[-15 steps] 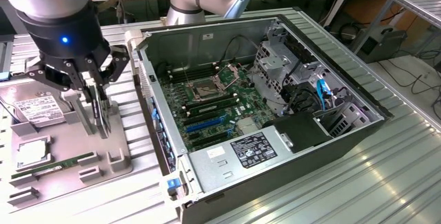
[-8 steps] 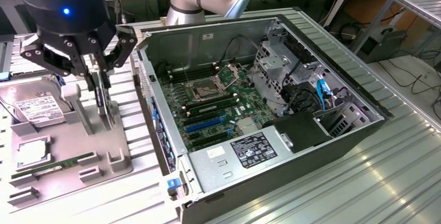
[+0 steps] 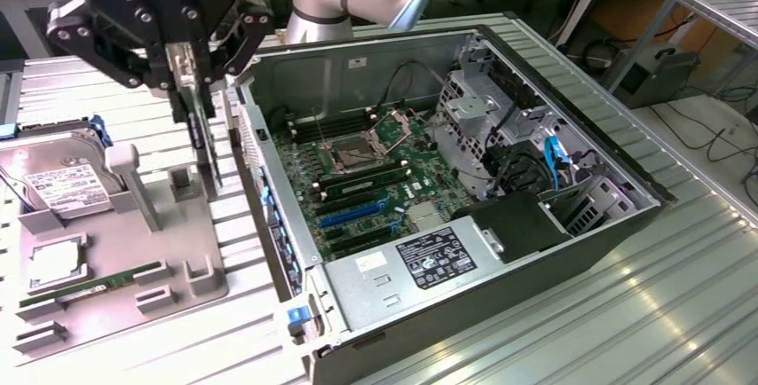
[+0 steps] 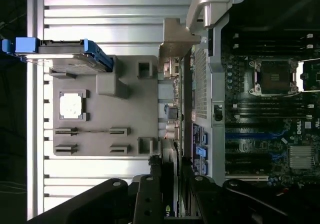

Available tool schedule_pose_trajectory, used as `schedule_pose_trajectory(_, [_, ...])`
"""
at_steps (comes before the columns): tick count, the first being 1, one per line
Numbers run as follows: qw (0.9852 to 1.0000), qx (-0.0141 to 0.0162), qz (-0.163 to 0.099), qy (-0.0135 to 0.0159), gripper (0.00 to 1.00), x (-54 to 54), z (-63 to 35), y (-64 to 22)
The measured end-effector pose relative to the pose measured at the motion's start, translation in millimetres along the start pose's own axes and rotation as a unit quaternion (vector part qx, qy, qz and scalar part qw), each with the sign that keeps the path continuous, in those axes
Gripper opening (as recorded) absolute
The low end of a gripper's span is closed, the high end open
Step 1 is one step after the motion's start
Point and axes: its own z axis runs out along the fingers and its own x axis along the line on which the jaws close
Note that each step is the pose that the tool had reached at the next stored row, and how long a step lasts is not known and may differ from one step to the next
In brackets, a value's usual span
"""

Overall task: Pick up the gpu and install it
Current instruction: 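Pick up the gpu and move the gpu toward the slot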

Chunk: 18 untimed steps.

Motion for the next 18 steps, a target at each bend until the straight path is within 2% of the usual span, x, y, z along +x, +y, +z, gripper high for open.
schedule_pose_trajectory(1, [1.0000,0.0000,0.000,0.0014,0.26,-4.5,-2.9,-0.3])
schedule_pose_trajectory(3, [1.0000,0.0000,0.000,0.0059,0.26,-16.6,-7.4,-0.9])
schedule_pose_trajectory(6, [0.9999,0.0000,0.001,0.0124,0.26,-33.1,-9.4,-1.2])
schedule_pose_trajectory(9, [0.9999,0.0000,0.001,0.0167,0.26,-46.7,-9.8,-1.3])
schedule_pose_trajectory(12, [0.9998,0.0000,0.001,0.0184,0.26,-62.8,-9.9,-1.2])
schedule_pose_trajectory(17, [0.9998,0.0000,0.001,0.0189,0.26,-85.5,-9.6,-1.2])
schedule_pose_trajectory(18, [0.9998,0.0000,0.001,0.0192,0.26,-95.1,-8.5,-1.1])
